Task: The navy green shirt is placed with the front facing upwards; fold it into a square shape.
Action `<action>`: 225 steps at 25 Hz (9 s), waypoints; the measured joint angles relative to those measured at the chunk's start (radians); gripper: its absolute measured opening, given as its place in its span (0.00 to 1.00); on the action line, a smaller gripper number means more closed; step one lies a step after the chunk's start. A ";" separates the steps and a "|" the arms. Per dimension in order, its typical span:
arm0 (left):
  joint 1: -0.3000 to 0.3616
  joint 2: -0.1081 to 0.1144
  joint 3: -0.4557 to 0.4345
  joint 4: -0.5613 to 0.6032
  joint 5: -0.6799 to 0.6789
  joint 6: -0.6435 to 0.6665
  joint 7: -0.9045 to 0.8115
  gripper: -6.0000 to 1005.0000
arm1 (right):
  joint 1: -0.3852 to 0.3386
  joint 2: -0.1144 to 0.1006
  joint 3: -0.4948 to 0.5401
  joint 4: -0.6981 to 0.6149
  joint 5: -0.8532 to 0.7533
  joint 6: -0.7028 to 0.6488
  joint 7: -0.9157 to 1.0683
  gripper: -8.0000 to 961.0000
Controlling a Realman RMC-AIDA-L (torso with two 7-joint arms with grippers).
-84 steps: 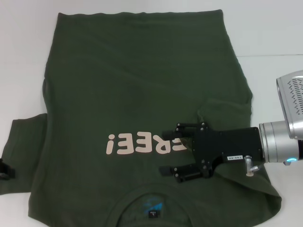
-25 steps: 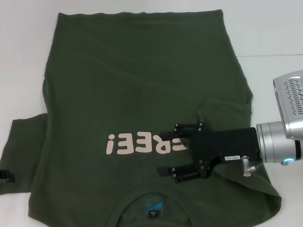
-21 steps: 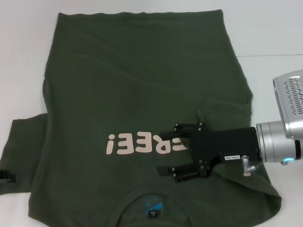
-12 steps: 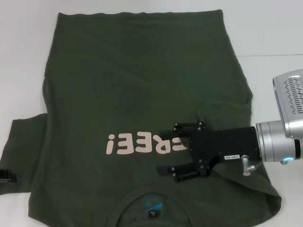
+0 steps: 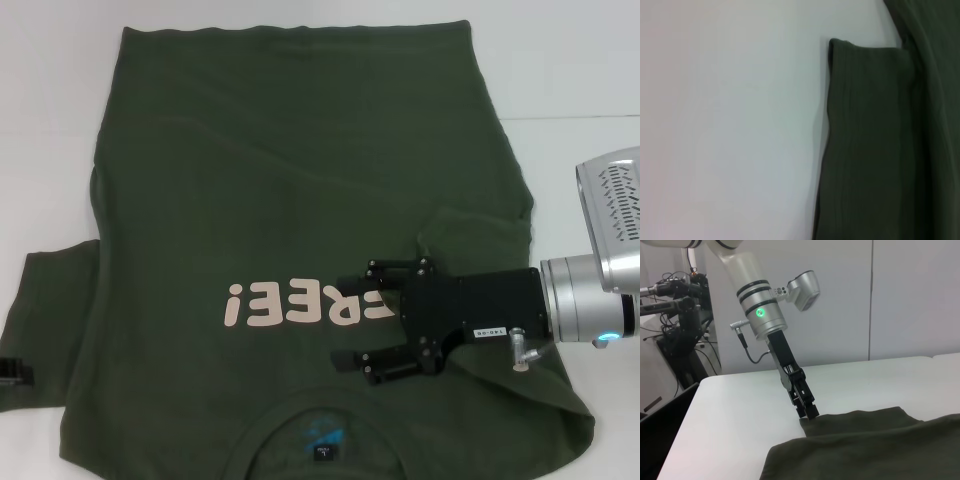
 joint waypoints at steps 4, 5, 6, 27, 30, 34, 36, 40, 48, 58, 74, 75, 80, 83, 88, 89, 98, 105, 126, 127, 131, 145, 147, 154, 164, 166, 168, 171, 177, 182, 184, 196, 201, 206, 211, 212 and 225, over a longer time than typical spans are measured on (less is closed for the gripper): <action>0.002 0.000 0.000 0.000 0.001 0.000 0.000 0.90 | 0.000 0.000 0.000 0.000 0.000 0.000 0.000 0.92; 0.003 0.000 0.000 0.000 0.001 0.000 0.000 0.90 | 0.000 0.000 0.000 0.000 0.000 0.000 0.000 0.92; 0.003 0.000 0.000 0.000 0.001 0.000 0.000 0.90 | 0.000 0.000 0.000 0.000 0.000 0.000 0.000 0.92; 0.005 0.002 0.004 -0.004 0.001 -0.011 0.000 0.90 | 0.002 0.000 -0.006 0.000 0.000 0.011 0.000 0.92; 0.005 0.002 0.004 -0.004 0.001 -0.012 0.000 0.90 | 0.002 0.000 -0.006 0.000 0.000 0.011 0.000 0.92; 0.006 0.001 0.004 -0.004 0.001 -0.016 0.001 0.90 | 0.002 0.000 -0.006 0.000 0.000 0.011 0.000 0.92; 0.007 0.001 0.004 -0.005 0.001 -0.018 0.001 0.90 | 0.002 0.000 -0.006 0.000 0.000 0.011 0.000 0.92; 0.006 0.000 0.004 -0.010 0.001 -0.020 0.001 0.90 | 0.001 0.000 -0.006 0.000 0.000 0.011 0.000 0.92; 0.000 0.000 0.019 -0.019 0.001 -0.022 0.000 0.90 | 0.001 0.000 -0.006 0.000 0.000 0.011 0.000 0.92; -0.021 0.004 0.029 -0.056 -0.006 -0.023 -0.011 0.90 | 0.000 -0.002 -0.006 0.000 0.000 0.012 0.000 0.92; -0.047 0.009 0.029 -0.091 -0.006 -0.038 -0.011 0.90 | 0.000 -0.002 -0.006 0.000 0.000 0.012 -0.014 0.92; -0.048 0.010 0.029 -0.094 -0.004 -0.039 -0.011 0.90 | 0.000 -0.002 -0.006 0.000 0.000 0.012 -0.014 0.92; -0.051 0.011 0.028 -0.104 -0.002 -0.045 -0.011 0.90 | 0.000 -0.002 -0.006 0.000 0.000 0.012 -0.014 0.92; -0.052 0.012 0.028 -0.109 -0.002 -0.048 -0.011 0.90 | 0.000 -0.002 -0.006 0.000 0.000 0.012 -0.014 0.92; -0.052 0.010 0.054 -0.111 -0.001 -0.049 -0.013 0.75 | 0.000 -0.002 -0.006 0.000 0.000 0.011 -0.014 0.92; -0.052 0.008 0.063 -0.112 -0.001 -0.050 -0.013 0.73 | 0.000 -0.002 -0.006 0.000 0.000 0.011 -0.014 0.92; -0.055 -0.002 0.139 -0.112 -0.001 -0.092 -0.054 0.54 | 0.000 -0.002 -0.006 0.000 0.001 0.012 -0.013 0.92; -0.065 -0.002 0.143 -0.110 -0.007 -0.103 -0.062 0.25 | -0.004 -0.002 -0.004 0.000 0.002 0.012 -0.012 0.92; -0.066 -0.002 0.161 -0.103 -0.001 -0.103 -0.057 0.06 | -0.007 -0.002 0.001 0.000 0.002 0.006 -0.006 0.92; -0.066 -0.002 0.161 -0.103 -0.001 -0.102 -0.057 0.06 | -0.007 -0.002 0.002 0.000 0.002 0.006 -0.006 0.92; -0.066 -0.005 0.181 -0.101 -0.001 -0.102 -0.059 0.05 | -0.008 -0.002 0.002 0.000 0.002 0.005 -0.007 0.92; -0.050 -0.009 0.209 -0.045 0.001 -0.110 -0.067 0.05 | -0.006 0.000 0.001 0.000 0.006 0.010 -0.007 0.92; -0.046 -0.009 0.210 -0.041 0.001 -0.114 -0.067 0.05 | -0.005 0.000 0.000 0.000 0.008 0.011 -0.007 0.92; -0.019 -0.011 0.209 -0.009 0.002 -0.140 -0.068 0.05 | -0.004 0.000 -0.003 0.000 0.017 0.010 -0.008 0.92; -0.009 -0.013 0.200 0.019 0.002 -0.183 -0.068 0.05 | -0.006 -0.001 -0.001 0.000 0.017 0.012 -0.007 0.91; -0.008 -0.012 0.197 0.019 0.002 -0.196 -0.068 0.05 | -0.006 -0.001 0.001 0.000 0.017 0.012 -0.008 0.91; -0.008 -0.012 0.191 0.019 0.002 -0.209 -0.068 0.05 | -0.006 -0.002 0.002 0.000 0.017 0.013 -0.009 0.91; -0.005 -0.009 0.186 0.019 0.002 -0.226 -0.074 0.05 | -0.008 -0.002 0.002 0.000 0.017 0.014 -0.009 0.91; -0.002 -0.006 0.165 0.019 0.002 -0.265 -0.081 0.05 | -0.009 -0.002 0.002 0.000 0.017 0.019 -0.009 0.91; 0.000 -0.006 0.163 0.017 0.002 -0.302 -0.083 0.05 | -0.007 -0.002 0.000 0.002 0.017 0.023 -0.009 0.91; 0.000 -0.006 0.163 0.015 0.002 -0.315 -0.088 0.05 | -0.006 -0.002 -0.001 0.002 0.017 0.023 -0.009 0.91; 0.008 -0.006 0.127 0.017 0.002 -0.379 -0.092 0.05 | -0.007 -0.002 -0.001 0.002 0.017 0.039 -0.007 0.90; 0.008 -0.008 0.131 0.011 0.002 -0.389 -0.092 0.05 | -0.005 -0.002 -0.004 0.002 0.017 0.043 -0.007 0.90; -0.001 -0.012 0.134 0.016 -0.012 -0.350 -0.090 0.05 | -0.002 -0.002 -0.002 0.002 0.017 0.043 -0.008 0.89; -0.014 -0.032 0.148 0.047 -0.093 -0.265 -0.073 0.05 | 0.000 -0.002 -0.001 0.002 0.017 0.051 -0.009 0.89; -0.015 -0.040 0.155 0.061 -0.110 -0.253 -0.071 0.05 | 0.000 -0.002 -0.001 0.002 0.017 0.052 -0.010 0.89; -0.069 -0.091 0.262 0.008 -0.317 -0.242 -0.074 0.05 | -0.018 -0.008 0.025 -0.001 0.032 0.054 -0.012 0.89</action>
